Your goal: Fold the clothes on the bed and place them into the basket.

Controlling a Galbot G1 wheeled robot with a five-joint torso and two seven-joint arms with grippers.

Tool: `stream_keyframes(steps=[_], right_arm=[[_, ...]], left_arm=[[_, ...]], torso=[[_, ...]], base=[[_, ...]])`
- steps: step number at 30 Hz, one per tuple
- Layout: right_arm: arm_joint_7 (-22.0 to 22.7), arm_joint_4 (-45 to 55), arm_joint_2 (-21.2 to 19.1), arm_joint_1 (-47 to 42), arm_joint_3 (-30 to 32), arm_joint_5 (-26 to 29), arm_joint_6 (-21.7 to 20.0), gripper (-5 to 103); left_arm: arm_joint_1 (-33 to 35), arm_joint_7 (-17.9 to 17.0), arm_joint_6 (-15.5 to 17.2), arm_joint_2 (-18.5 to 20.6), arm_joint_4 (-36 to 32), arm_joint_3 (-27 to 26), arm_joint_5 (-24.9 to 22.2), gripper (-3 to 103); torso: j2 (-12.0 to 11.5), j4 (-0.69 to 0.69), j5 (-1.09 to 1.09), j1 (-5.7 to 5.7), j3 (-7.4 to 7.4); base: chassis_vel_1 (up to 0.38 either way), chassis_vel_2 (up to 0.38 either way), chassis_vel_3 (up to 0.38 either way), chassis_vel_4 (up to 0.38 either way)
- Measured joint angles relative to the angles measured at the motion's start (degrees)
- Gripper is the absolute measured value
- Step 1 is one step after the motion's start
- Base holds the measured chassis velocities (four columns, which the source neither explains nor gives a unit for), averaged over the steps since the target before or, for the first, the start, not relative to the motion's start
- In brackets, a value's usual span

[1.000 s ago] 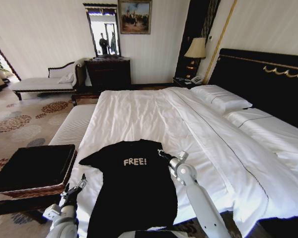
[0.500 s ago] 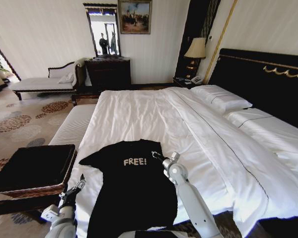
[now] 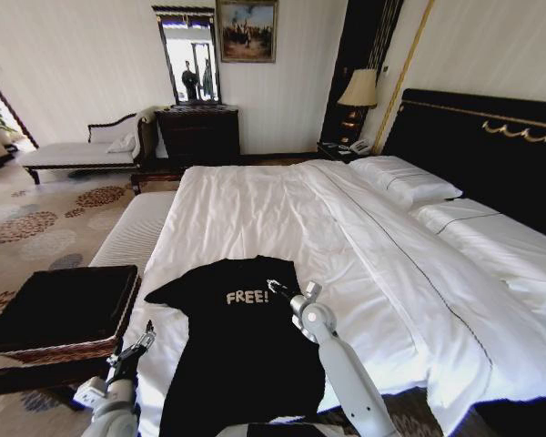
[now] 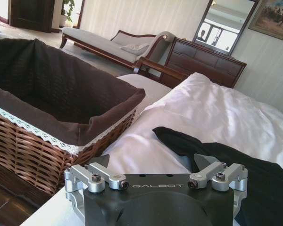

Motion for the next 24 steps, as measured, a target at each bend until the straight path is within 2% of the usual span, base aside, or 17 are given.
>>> stream_keyframes(steps=[2,4,8,11,13,24], right_arm=[[0.3,2.8,-0.2,-1.1,-0.1,0.4,-0.4,64],[0.3,3.4,-0.4,-1.3,0.0,0.4,-0.4,64],[0.1,6.1,-2.6,-2.9,2.9,0.5,0.0,85],[-0.4,6.6,-4.1,-4.0,4.8,0.2,0.9,90],[-0.8,7.1,-5.3,-5.4,6.5,-0.2,1.7,99],[-1.8,9.7,-6.2,-12.4,11.7,-2.1,2.9,100]], left_arm=[[-0.2,0.0,0.1,0.1,-0.1,0.0,-0.1,100],[-0.2,0.0,0.2,0.1,-0.1,0.0,-0.1,100],[-0.7,-0.3,0.4,0.6,0.0,0.4,-0.2,100],[-1.6,-0.4,0.7,1.4,0.5,0.9,-0.2,100],[-3.0,-0.4,1.1,2.2,1.4,1.5,-0.8,100],[-12.2,-2.2,3.2,5.5,6.6,3.3,-4.1,100]], torso=[[0.0,0.00,0.00,0.00,0.00],[0.0,0.00,0.00,0.00,0.00],[0.0,0.00,0.00,0.00,0.00],[0.0,-0.01,0.01,0.00,0.00],[0.0,-0.01,0.01,0.00,0.00],[0.0,-0.01,0.01,0.01,0.00]], base=[[0.000,0.000,0.000,0.000],[0.000,0.000,0.000,0.000],[0.000,0.000,0.000,0.000],[0.000,0.000,0.000,0.000],[0.000,0.000,0.000,0.000],[0.000,0.000,0.000,0.000]])
